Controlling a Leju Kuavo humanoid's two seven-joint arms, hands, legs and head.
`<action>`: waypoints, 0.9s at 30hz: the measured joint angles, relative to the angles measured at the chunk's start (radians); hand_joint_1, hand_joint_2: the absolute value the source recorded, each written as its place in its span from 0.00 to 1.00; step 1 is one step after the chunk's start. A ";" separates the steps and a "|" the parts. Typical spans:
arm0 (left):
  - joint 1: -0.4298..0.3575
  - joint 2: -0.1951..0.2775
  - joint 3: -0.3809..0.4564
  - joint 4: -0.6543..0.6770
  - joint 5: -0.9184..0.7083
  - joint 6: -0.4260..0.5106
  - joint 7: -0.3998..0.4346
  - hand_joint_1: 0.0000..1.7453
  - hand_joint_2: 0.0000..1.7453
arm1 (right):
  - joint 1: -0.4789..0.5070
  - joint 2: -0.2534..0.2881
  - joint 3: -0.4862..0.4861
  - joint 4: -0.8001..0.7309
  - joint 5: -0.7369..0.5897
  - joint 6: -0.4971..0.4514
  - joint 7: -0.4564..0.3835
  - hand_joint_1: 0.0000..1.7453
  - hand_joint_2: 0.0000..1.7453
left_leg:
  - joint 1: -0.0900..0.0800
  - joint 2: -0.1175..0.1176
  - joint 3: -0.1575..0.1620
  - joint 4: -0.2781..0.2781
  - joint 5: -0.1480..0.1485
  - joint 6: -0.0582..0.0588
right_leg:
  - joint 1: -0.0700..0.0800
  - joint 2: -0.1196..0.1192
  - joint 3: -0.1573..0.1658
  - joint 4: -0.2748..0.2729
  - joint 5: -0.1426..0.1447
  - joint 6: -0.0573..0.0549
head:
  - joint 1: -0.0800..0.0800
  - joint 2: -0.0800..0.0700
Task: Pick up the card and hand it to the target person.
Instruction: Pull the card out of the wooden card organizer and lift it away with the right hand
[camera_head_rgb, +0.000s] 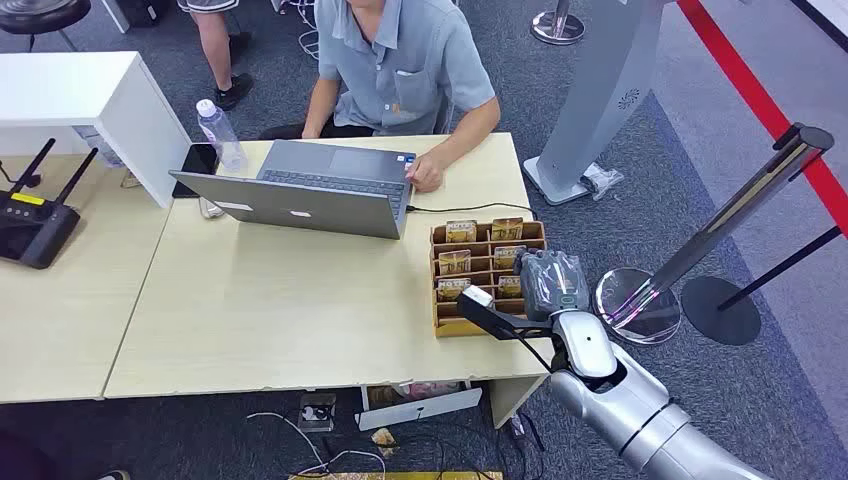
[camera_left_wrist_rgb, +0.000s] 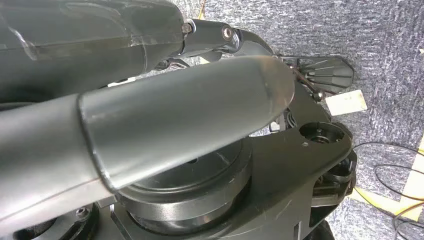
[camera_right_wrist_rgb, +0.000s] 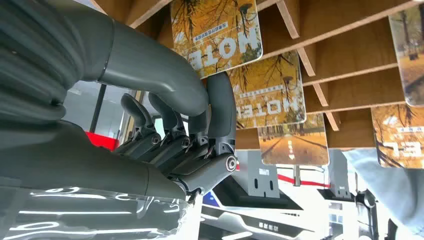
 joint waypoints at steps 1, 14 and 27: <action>0.000 0.000 0.000 0.000 0.000 0.000 0.000 0.00 0.00 | 0.000 0.000 0.000 -0.001 0.000 0.000 0.000 0.81 1.00 | 0.000 0.000 0.000 0.000 0.000 0.000 | 0.000 0.000 0.000 0.000 0.000 0.000 | 0.000 0.000; 0.000 0.000 -0.001 0.000 0.000 0.000 0.003 0.00 0.00 | 0.000 0.000 0.000 -0.022 0.005 0.009 0.001 0.75 1.00 | 0.000 0.000 0.000 0.000 0.000 0.000 | 0.000 0.000 0.000 0.000 0.000 0.000 | 0.000 0.000; 0.000 0.000 -0.001 0.000 0.000 0.000 0.000 0.00 0.00 | 0.000 0.000 0.000 -0.030 0.016 0.014 0.002 0.63 1.00 | 0.000 0.000 0.000 0.000 0.000 0.000 | 0.000 0.000 0.000 0.000 0.000 0.000 | 0.000 0.000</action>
